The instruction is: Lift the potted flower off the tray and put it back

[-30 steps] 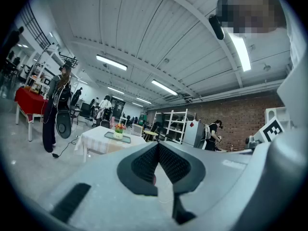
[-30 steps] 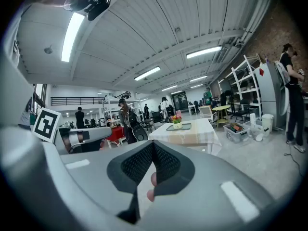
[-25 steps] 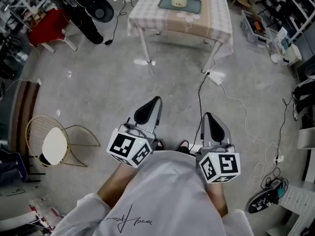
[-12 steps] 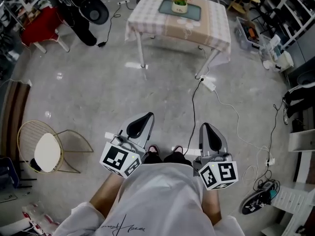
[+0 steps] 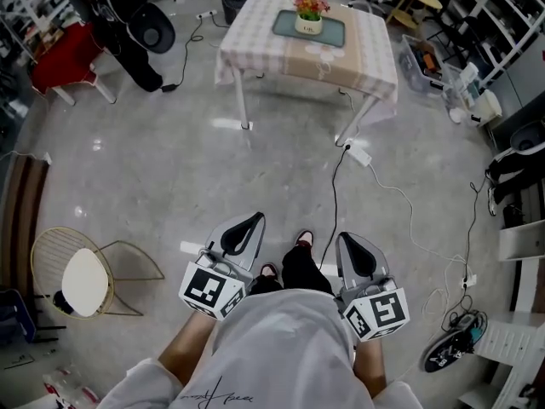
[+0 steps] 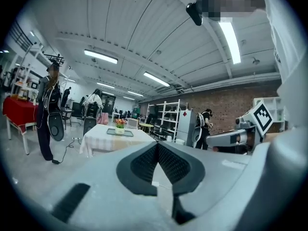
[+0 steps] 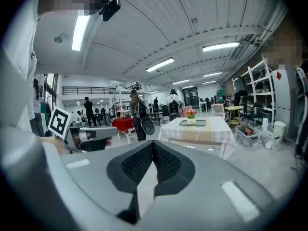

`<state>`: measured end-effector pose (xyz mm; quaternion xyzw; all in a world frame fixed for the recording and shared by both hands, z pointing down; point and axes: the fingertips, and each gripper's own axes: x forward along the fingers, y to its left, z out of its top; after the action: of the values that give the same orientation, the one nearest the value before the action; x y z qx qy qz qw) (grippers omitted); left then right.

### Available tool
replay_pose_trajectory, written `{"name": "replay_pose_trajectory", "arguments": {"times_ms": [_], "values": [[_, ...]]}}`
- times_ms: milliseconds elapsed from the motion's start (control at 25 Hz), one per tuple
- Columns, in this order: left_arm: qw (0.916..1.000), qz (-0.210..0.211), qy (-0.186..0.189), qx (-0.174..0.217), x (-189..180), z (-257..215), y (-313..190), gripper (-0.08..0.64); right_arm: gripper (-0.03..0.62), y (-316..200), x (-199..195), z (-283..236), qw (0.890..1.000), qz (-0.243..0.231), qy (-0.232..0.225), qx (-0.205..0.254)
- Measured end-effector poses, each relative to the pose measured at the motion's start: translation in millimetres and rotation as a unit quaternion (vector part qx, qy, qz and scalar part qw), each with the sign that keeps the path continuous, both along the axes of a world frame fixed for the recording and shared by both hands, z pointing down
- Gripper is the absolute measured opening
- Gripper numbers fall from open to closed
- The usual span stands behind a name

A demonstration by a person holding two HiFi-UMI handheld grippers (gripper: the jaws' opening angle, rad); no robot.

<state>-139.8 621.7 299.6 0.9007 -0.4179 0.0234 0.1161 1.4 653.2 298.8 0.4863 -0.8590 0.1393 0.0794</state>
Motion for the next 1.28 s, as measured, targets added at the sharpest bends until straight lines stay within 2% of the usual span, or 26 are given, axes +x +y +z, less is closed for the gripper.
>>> {"name": "replay_pose_trajectory", "arguments": {"times_ms": [120,560,880,1120,1280], "values": [[1.0,0.004,0.006,-0.005,2,2,-12,-0.005,0.009,-10,-6,-1,1.0,-0.024,0.0,0.005],[0.9999,0.003,0.013,-0.009,8,-6,-82,-0.003,0.009,-86,-17,-1,0.999,-0.048,-0.01,0.005],[0.9997,0.003,0.008,-0.021,29,-5,-154,-0.003,0.009,-162,17,7,1.0,-0.018,-0.018,-0.015],[0.9995,-0.005,0.028,-0.017,45,-12,-205,-0.003,0.009,-216,38,7,0.999,-0.028,-0.031,-0.013],[0.9995,-0.025,0.014,-0.016,53,-11,-237,-0.003,0.009,-249,56,11,0.999,-0.034,-0.038,-0.01]]}}
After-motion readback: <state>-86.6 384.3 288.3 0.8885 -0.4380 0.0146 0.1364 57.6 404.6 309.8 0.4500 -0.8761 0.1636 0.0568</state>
